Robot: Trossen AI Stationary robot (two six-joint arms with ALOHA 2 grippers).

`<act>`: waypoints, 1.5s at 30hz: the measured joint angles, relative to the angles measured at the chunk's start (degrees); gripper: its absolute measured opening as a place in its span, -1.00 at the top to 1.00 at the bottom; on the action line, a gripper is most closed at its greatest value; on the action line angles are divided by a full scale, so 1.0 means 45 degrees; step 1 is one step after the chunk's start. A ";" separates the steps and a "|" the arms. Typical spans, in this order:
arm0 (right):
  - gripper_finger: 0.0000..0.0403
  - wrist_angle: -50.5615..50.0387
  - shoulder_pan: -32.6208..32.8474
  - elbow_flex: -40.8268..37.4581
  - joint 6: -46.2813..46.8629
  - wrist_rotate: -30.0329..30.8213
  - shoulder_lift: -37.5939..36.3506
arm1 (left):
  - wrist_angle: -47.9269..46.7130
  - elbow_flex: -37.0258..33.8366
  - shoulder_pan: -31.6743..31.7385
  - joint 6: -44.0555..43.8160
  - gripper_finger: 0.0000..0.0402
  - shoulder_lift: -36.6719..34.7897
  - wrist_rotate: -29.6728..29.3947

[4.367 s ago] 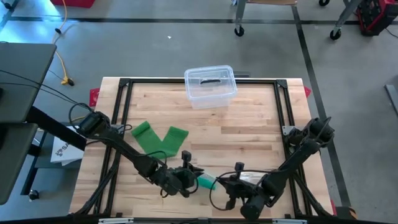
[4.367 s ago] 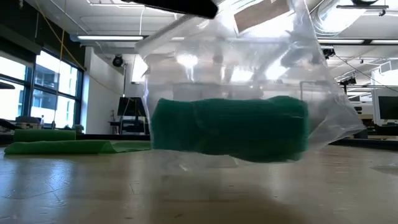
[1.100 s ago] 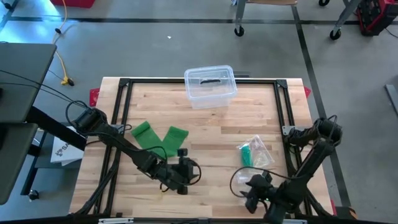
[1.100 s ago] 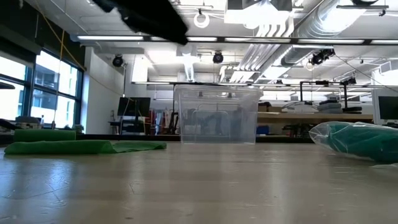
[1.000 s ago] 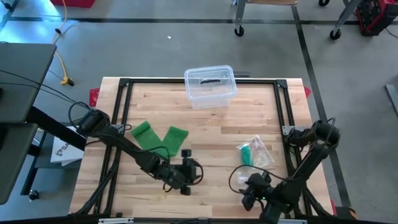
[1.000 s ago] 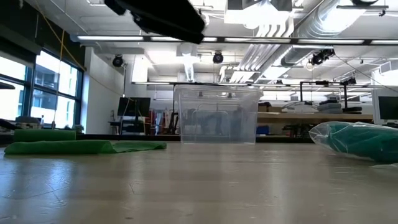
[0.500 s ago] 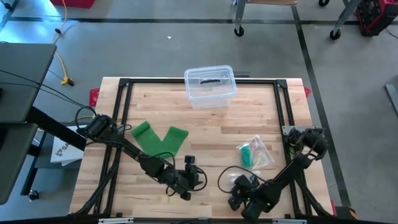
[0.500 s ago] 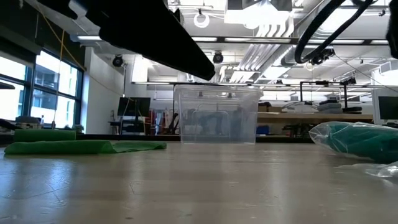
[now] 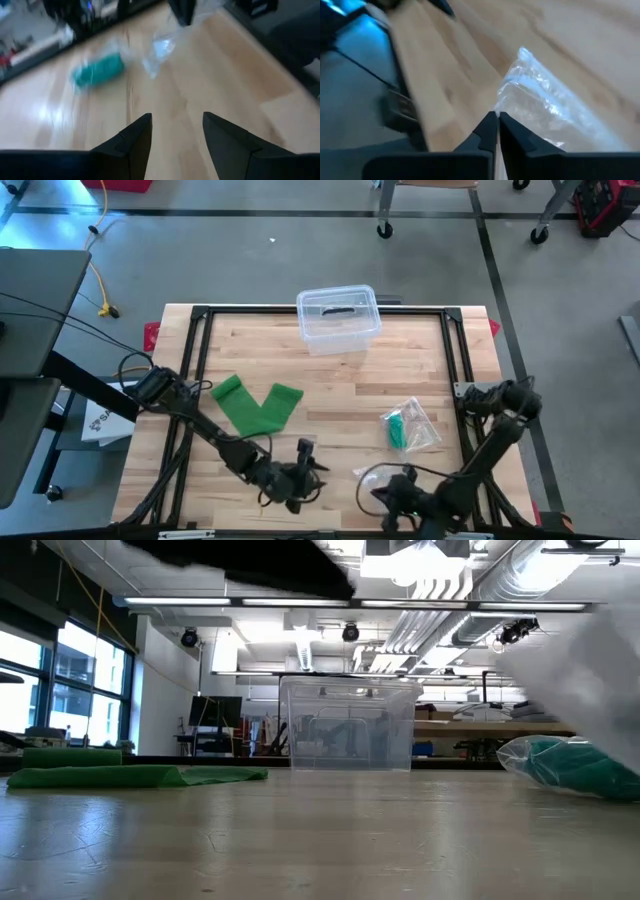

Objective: Roll bandage
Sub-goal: Open the transparent zip bag

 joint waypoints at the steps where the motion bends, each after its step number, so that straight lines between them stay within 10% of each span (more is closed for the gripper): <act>1: 0.98 0.0166 0.0235 0.0000 -0.0471 0.0584 -0.0182 | 0.0350 0.0000 -0.0083 0.0359 0.14 -0.0014 -0.0069; 7: 0.99 0.1064 0.1464 0.0005 -0.2487 0.3483 -0.0739 | 0.2325 0.0005 -0.0007 0.2190 0.14 -0.0014 0.0663; 19: 1.00 0.2288 0.2587 0.0005 -0.3783 0.6476 -0.0760 | 0.6407 0.0015 0.2117 0.2866 0.14 0.0841 0.6426; 29: 1.00 0.4193 0.2581 0.0005 -0.5171 0.6898 -0.0760 | 1.1682 0.0092 0.3124 0.1968 -0.03 0.3283 0.8190; 45: 1.00 0.8414 0.1980 0.0005 -1.0685 0.6818 -0.0760 | 0.9196 0.2305 0.3185 0.1102 -0.04 0.4125 0.9069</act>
